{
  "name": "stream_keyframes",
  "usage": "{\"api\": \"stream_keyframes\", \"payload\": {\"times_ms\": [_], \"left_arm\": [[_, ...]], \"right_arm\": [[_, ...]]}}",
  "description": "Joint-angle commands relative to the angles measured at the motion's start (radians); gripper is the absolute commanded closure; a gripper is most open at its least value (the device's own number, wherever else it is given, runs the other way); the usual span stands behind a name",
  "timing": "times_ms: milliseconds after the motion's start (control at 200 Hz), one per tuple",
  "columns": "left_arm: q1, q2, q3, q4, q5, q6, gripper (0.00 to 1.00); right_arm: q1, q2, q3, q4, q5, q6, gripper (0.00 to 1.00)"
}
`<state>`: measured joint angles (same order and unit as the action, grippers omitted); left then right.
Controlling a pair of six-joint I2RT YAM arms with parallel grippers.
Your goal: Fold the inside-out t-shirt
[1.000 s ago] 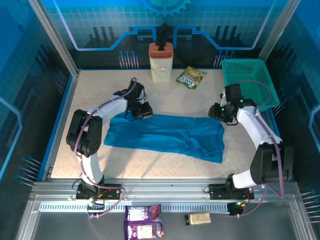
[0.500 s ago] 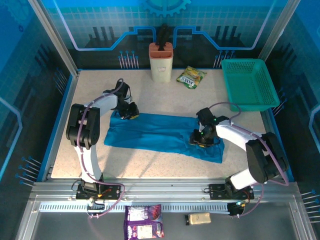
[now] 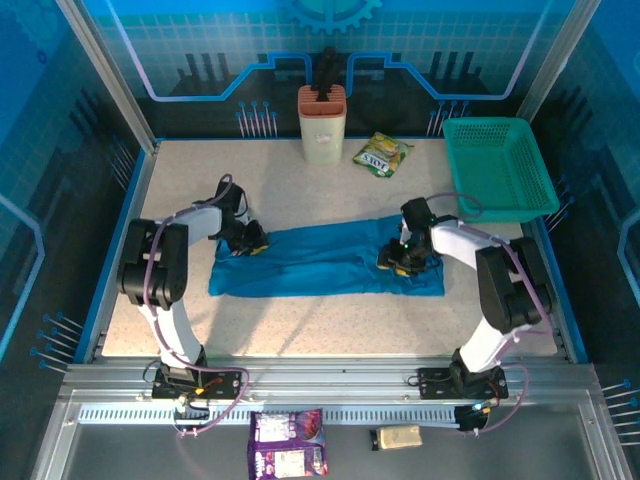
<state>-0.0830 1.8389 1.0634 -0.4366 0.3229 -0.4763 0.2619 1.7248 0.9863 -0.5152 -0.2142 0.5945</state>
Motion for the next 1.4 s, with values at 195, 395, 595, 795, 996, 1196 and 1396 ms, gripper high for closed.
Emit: {"api": "stream_keyframes", "payload": {"times_ms": [195, 395, 595, 795, 996, 1196, 1396], "left_arm": [[-0.008, -0.247, -0.381, 0.116, 0.065, -0.169, 0.82], [-0.083, -0.388, -0.534, 0.171, 0.062, -0.284, 0.81], [-0.198, -0.472, -0.591, 0.173, 0.039, -0.369, 0.8], [-0.303, -0.497, -0.633, 0.204, 0.04, -0.44, 0.78], [-0.393, -0.519, -0.581, 0.211, 0.044, -0.494, 0.76], [-0.428, -0.621, -0.474, 0.067, -0.015, -0.475, 0.72], [-0.428, -0.641, -0.434, 0.003, -0.016, -0.444, 0.7]], "right_arm": [[0.03, 0.301, 0.345, -0.075, -0.016, -0.128, 0.52], [0.066, 0.471, 0.58, -0.121, -0.027, -0.152, 0.51], [0.079, 0.643, 0.831, -0.181, -0.038, -0.162, 0.52], [0.079, 0.776, 1.038, -0.25, -0.027, -0.178, 0.51], [0.069, 0.873, 1.212, -0.291, -0.025, -0.22, 0.51], [0.038, 0.925, 1.331, -0.341, -0.017, -0.294, 0.52], [-0.004, 0.957, 1.423, -0.37, -0.018, -0.34, 0.52]]}}
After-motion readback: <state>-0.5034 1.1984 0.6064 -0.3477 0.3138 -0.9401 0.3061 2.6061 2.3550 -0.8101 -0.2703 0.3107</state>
